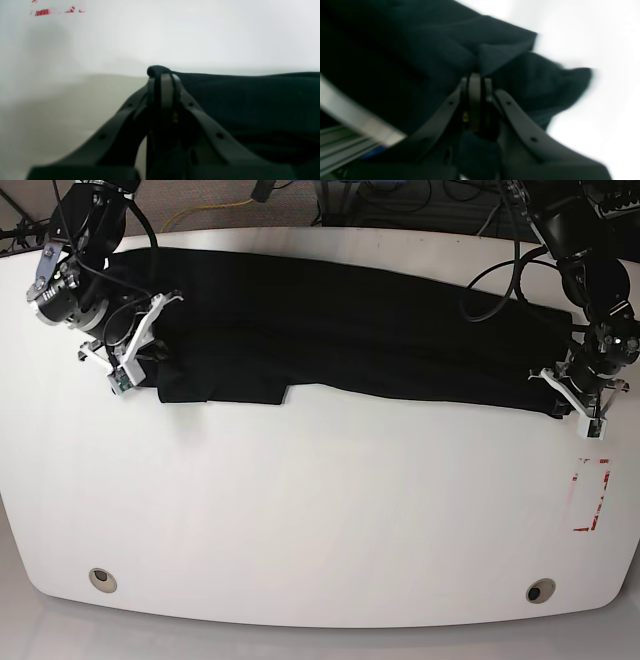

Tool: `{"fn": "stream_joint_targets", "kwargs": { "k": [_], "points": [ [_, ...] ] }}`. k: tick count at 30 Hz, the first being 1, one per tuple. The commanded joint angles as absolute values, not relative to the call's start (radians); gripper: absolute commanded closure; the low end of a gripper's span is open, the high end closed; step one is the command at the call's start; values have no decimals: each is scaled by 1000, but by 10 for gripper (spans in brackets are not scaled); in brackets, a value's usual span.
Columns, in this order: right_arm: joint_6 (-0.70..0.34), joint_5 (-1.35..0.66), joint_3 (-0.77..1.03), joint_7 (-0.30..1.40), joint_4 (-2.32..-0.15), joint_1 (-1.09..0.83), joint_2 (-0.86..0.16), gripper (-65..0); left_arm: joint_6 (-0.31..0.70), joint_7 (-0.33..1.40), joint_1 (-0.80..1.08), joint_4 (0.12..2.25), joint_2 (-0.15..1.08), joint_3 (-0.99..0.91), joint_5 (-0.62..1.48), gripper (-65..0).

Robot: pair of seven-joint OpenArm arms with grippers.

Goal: Fold the T-shirt properly
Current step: 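Lift the grasped edge with both grippers and fold it over the shirt, then release and regrasp the folded strip edge with both grippers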

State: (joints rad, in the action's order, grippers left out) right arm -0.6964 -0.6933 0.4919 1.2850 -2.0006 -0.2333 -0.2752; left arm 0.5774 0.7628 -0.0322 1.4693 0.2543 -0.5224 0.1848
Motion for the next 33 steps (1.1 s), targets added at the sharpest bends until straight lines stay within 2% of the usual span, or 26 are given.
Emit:
{"fn": "stream_joint_targets", "kwargs": {
  "k": [1, 7, 20, 31, 33],
  "points": [
    [-698, -727, 499, 1274, -2017, -283, -285, 0, 578, 742, -10, 1495, 271, -527, 194, 0],
    [-698, -730, 501, 1273, -2017, -343, -265, 0, 578, 742, 16, 1543, 271, -527, 194, 0],
    [-698, -734, 662, 1273, -2018, -394, -220, 0, 578, 742, 76, 1600, 271, -529, 194, 0],
    [-698, -734, 654, 1310, -2017, -394, -222, 0, 578, 743, 99, 1647, 271, -526, 194, 0],
    [-698, -733, 654, 1326, -2017, -394, -222, -29, 578, 754, 120, 1646, 275, -522, 194, 0]
  ]
}}
